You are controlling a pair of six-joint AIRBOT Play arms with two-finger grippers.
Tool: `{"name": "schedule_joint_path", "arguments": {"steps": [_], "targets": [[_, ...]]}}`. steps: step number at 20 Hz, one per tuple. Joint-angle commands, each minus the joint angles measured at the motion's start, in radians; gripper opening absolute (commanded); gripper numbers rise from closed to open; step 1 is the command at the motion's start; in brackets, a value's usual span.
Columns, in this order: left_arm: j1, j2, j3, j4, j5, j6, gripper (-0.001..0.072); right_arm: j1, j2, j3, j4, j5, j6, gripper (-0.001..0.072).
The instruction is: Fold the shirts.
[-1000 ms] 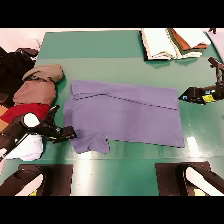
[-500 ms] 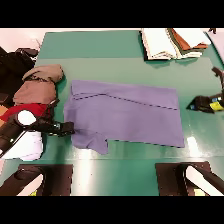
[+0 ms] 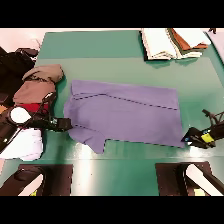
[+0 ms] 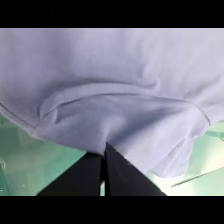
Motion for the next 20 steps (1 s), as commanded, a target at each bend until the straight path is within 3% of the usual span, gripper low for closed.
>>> {"name": "schedule_joint_path", "arguments": {"steps": [1,3,7,10,13,17,20], "targets": [[0.001,0.002,0.003,0.006,0.013,0.003,0.0024,0.047,0.001,-0.075,0.068,-0.093,0.002,0.0480],[0.001,0.002,0.003,0.021,0.009,0.003,0.0024,0.080,0.001,-0.072,0.118,-0.126,0.002,0.0385],[0.001,0.002,0.023,0.099,-0.070,0.003,0.0022,0.175,0.003,-0.065,0.124,-0.104,-0.037,0.0014],[0.001,0.031,0.055,0.148,-0.163,0.003,0.0022,0.245,0.005,0.011,0.106,-0.025,-0.036,0.0013],[0.001,0.176,0.055,0.158,-0.230,-0.027,0.0022,0.283,0.050,0.095,0.106,0.058,-0.032,0.0013],[0.001,0.304,0.056,0.139,-0.422,-0.035,0.0023,0.294,0.188,0.179,0.018,0.129,0.047,0.0013],[0.001,0.288,0.081,0.145,-0.291,-0.027,0.0022,0.287,0.229,0.245,-0.005,0.109,0.054,0.0013]]}}
